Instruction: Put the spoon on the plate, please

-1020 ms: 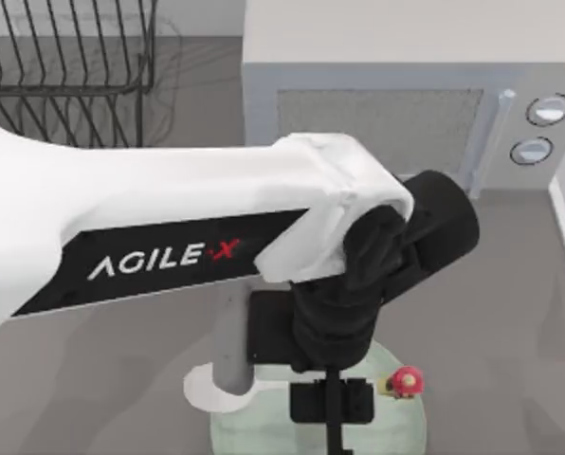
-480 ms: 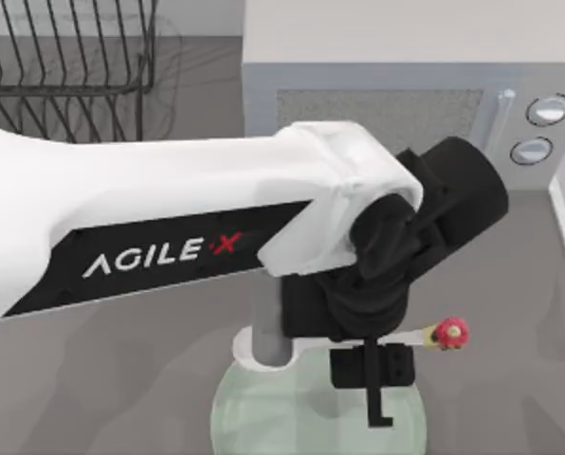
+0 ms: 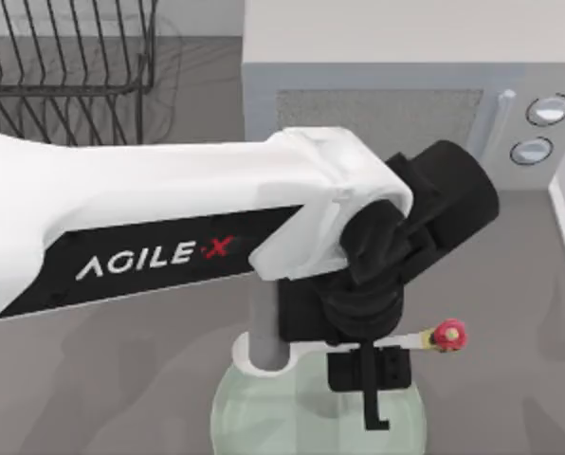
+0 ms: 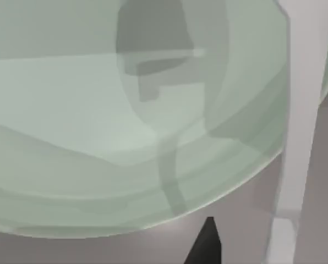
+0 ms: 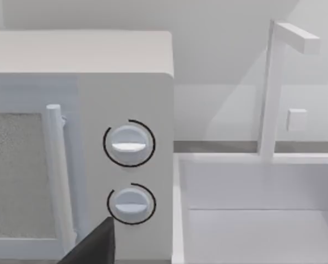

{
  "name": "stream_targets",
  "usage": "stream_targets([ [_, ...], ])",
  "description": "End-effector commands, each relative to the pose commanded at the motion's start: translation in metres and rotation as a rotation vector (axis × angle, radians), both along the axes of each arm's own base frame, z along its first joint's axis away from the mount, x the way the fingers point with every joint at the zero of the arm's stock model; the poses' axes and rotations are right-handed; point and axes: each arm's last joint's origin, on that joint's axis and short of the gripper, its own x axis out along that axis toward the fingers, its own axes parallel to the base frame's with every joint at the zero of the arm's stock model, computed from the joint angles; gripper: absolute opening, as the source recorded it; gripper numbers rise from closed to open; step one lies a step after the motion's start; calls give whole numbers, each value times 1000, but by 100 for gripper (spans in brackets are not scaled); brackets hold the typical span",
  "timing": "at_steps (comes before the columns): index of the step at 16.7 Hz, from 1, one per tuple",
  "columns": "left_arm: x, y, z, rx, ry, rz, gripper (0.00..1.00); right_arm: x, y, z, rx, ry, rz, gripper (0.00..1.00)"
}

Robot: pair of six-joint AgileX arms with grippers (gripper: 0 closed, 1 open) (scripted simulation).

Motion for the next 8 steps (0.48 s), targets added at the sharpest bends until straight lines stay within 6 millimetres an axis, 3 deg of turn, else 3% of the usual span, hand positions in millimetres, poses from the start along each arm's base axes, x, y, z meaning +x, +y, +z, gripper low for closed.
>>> stream_targets([
  [8,-14,16,-47,168,158,-16,0,0,0,0,0,0,0,100],
])
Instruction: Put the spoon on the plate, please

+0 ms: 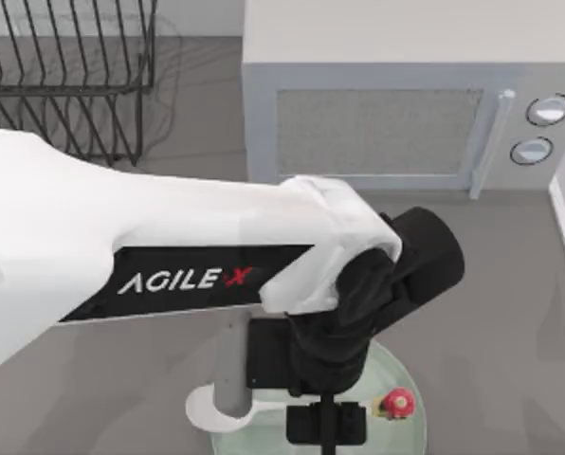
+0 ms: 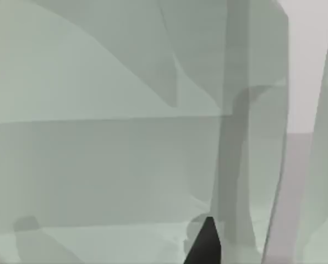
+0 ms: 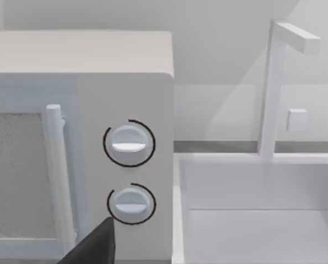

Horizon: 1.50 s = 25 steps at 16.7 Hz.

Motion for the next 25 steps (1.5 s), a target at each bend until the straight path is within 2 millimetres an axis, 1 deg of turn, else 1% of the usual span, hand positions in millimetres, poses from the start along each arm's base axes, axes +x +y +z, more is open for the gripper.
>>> stream_targets([
  [2,-2,2,-9,26,23,0,0,0,0,0,0,0,0,100],
  [6,-2,2,-9,26,23,0,0,0,0,0,0,0,0,100],
  [19,-2,2,-9,26,23,0,98,0,0,0,0,0,0,100],
  [20,-2,2,-9,26,23,0,100,0,0,0,0,0,0,100],
  [25,-2,2,-9,26,23,0,100,0,0,0,0,0,0,100],
])
